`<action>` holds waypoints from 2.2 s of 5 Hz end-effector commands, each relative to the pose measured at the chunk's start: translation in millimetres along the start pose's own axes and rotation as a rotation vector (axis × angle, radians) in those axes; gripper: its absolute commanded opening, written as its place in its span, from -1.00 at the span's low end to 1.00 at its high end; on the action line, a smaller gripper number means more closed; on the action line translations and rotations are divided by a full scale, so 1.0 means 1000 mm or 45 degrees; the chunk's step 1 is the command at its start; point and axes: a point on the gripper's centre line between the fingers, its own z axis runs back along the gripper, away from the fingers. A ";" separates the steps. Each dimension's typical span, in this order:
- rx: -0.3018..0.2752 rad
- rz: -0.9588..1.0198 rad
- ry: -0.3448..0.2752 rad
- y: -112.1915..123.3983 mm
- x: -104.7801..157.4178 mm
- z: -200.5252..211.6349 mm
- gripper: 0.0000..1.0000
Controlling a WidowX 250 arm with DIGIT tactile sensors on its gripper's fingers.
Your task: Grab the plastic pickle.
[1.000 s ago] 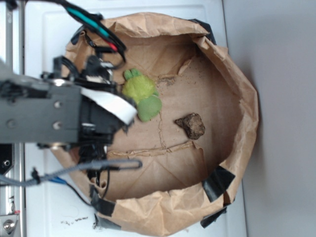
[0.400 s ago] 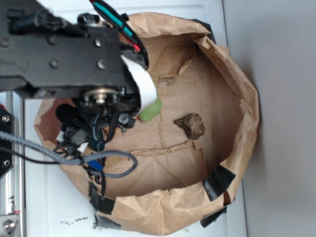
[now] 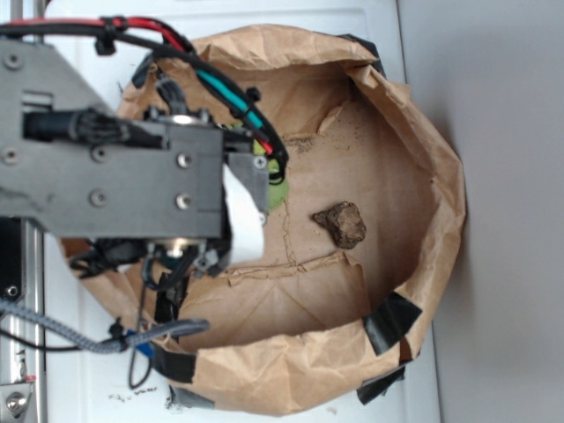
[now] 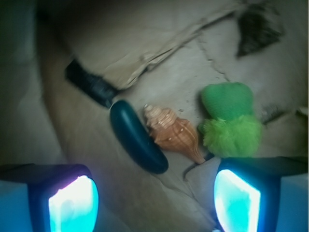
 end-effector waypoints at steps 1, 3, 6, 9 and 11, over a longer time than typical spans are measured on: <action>-0.006 -0.263 -0.022 0.009 0.001 0.017 1.00; -0.017 -0.383 -0.066 0.012 0.002 0.003 1.00; -0.089 -0.459 -0.146 0.032 0.018 -0.020 1.00; -0.033 -0.427 -0.241 0.041 0.032 -0.017 1.00; -0.044 -0.564 -0.192 0.008 0.017 -0.034 1.00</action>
